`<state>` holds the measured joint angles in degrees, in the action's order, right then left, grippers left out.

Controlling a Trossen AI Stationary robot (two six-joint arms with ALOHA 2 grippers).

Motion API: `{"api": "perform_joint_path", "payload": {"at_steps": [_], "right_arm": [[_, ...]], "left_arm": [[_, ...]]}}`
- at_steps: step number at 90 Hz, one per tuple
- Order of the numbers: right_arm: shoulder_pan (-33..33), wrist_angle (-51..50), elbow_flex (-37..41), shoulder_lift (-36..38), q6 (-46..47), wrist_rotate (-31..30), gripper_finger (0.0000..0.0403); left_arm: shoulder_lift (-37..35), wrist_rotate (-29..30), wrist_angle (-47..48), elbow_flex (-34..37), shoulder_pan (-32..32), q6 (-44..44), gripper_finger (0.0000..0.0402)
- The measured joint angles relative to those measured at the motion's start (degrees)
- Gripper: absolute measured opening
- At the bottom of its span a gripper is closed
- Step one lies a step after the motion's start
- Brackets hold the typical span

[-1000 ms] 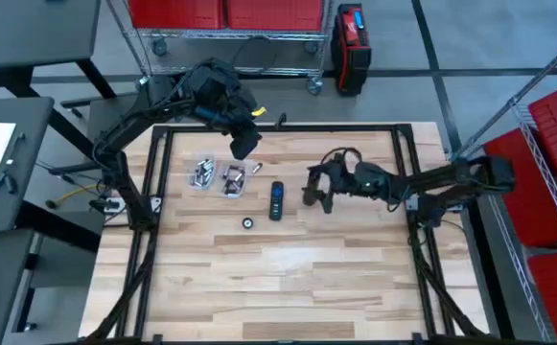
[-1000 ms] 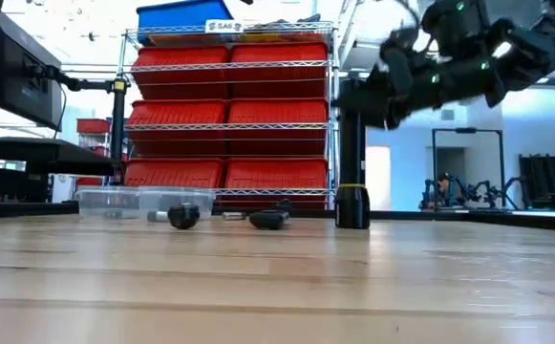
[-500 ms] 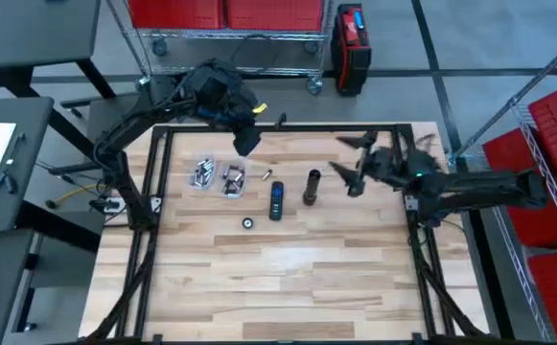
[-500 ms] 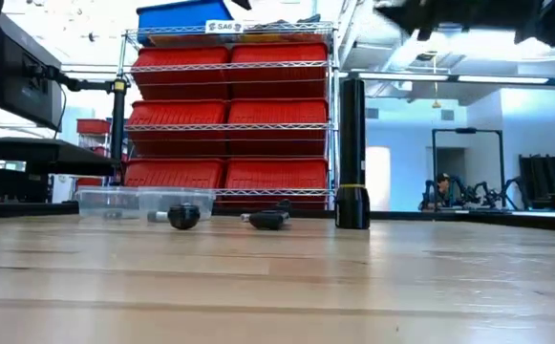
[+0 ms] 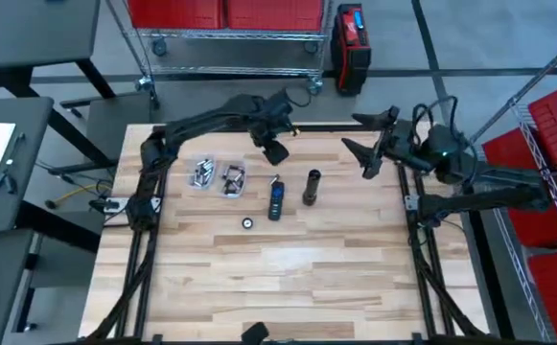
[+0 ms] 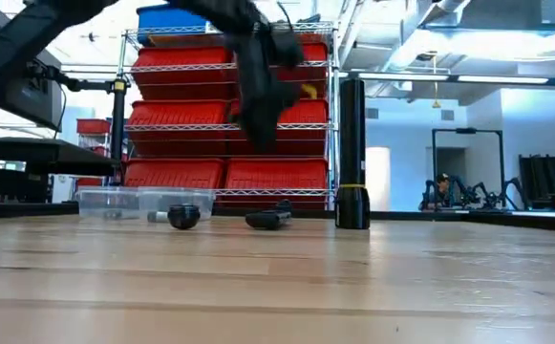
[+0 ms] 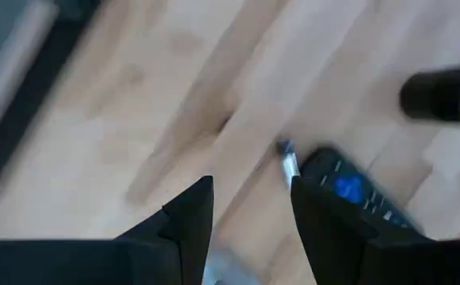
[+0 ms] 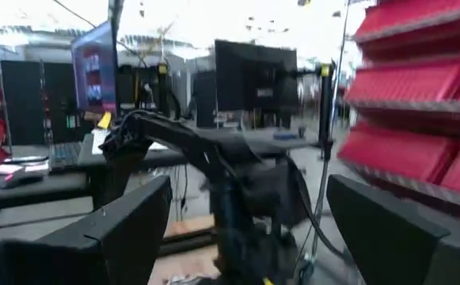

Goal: Insert battery
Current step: Insert the silver battery into the flashlight battery compartment

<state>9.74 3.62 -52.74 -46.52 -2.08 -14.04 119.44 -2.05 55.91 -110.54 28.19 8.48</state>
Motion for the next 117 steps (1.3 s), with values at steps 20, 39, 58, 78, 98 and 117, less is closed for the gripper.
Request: {"api": "perform_joint_path", "payload": {"at_steps": [20, 39, 58, 78, 98, 117], "right_arm": [[0.0, -8.91, -5.46, 0.09, 2.5, -0.02, 0.0328], [0.15, -10.32, -5.7, 0.07, 1.76, -0.02, 0.0328], [0.15, -12.54, -5.7, 0.04, 1.67, -0.02, 0.0328], [0.09, -13.59, -5.7, 0.04, 2.04, 0.0, 0.0328], [0.09, -14.78, -5.7, 0.04, 2.33, 0.0, 0.0328], [0.09, -15.58, -5.7, 0.04, 2.53, 0.0, 0.0328]], "left_arm": [[-0.13, -0.75, -7.38, 11.62, -0.54, 5.27, 0.015], [-0.09, -0.87, -15.8, 18.63, -4.8, 7.46, 0.015], [-0.2, 0.07, -18.09, 20.76, -6.31, 8.65, 0.015], [-0.2, 1.52, -21.22, 22.11, -6.34, 10.11, 0.015], [-0.69, 1.81, -23.6, 27.59, -6.44, 10.52, 0.015], [-0.6, 1.94, -23.72, 28.88, -6.46, 9.35, 0.0098]]}}
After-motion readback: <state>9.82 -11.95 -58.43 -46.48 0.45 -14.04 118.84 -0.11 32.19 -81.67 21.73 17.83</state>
